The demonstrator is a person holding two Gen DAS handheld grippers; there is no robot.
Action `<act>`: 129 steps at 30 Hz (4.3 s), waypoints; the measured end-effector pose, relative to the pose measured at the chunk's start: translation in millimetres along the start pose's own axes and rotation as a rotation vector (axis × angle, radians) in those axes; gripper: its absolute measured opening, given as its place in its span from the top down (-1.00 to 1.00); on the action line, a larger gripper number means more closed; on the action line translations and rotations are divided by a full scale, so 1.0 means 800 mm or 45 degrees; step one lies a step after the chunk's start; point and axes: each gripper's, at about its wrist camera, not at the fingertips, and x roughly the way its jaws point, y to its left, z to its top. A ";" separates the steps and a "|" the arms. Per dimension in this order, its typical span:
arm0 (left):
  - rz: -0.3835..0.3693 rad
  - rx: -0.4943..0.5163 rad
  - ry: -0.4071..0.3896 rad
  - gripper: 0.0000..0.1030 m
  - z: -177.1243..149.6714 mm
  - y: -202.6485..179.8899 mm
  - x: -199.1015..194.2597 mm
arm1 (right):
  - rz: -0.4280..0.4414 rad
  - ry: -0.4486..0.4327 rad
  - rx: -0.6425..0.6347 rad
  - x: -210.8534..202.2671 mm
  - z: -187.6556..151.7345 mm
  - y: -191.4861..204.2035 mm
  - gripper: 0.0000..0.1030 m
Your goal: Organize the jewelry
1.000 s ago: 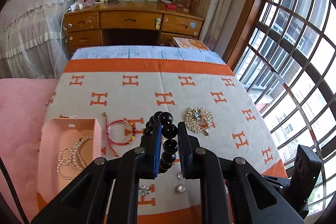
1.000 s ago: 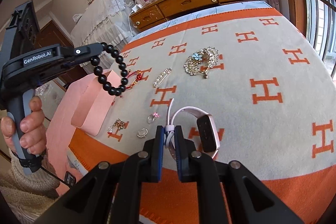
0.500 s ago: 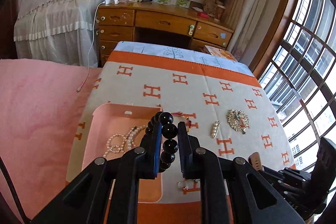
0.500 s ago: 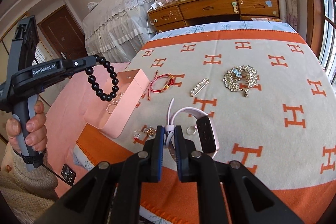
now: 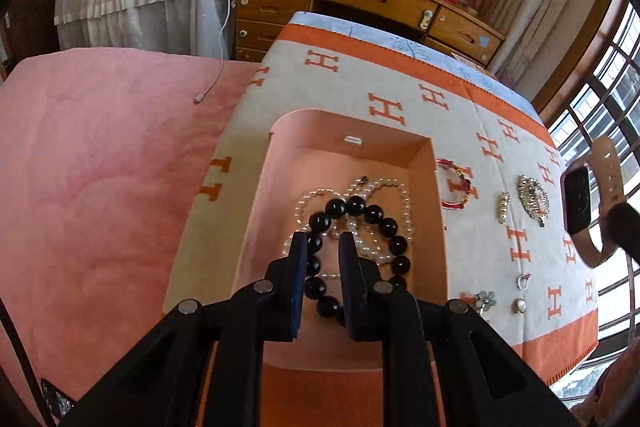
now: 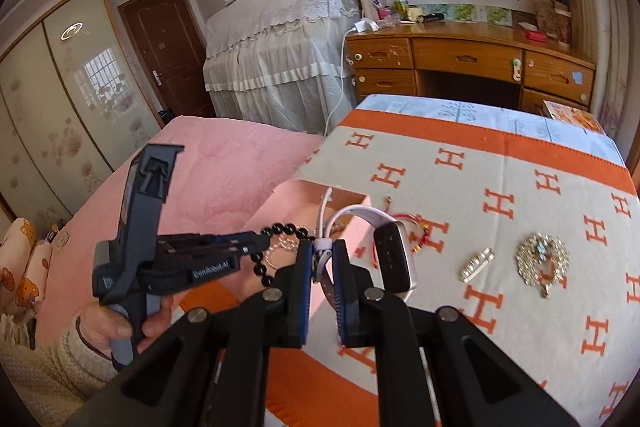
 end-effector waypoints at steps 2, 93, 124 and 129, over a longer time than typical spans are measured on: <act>0.012 -0.013 -0.004 0.46 -0.001 0.004 -0.001 | 0.022 -0.001 -0.016 0.016 0.015 0.012 0.81; -0.034 0.582 0.207 -0.46 0.116 -0.237 0.041 | -0.145 0.073 0.444 -0.034 -0.018 -0.200 0.73; -0.046 0.577 0.588 0.84 0.075 -0.248 0.170 | -0.231 0.138 0.678 -0.005 -0.027 -0.311 0.73; -0.094 0.520 0.534 0.84 0.087 -0.236 0.143 | -0.261 0.210 0.721 0.011 -0.038 -0.331 0.73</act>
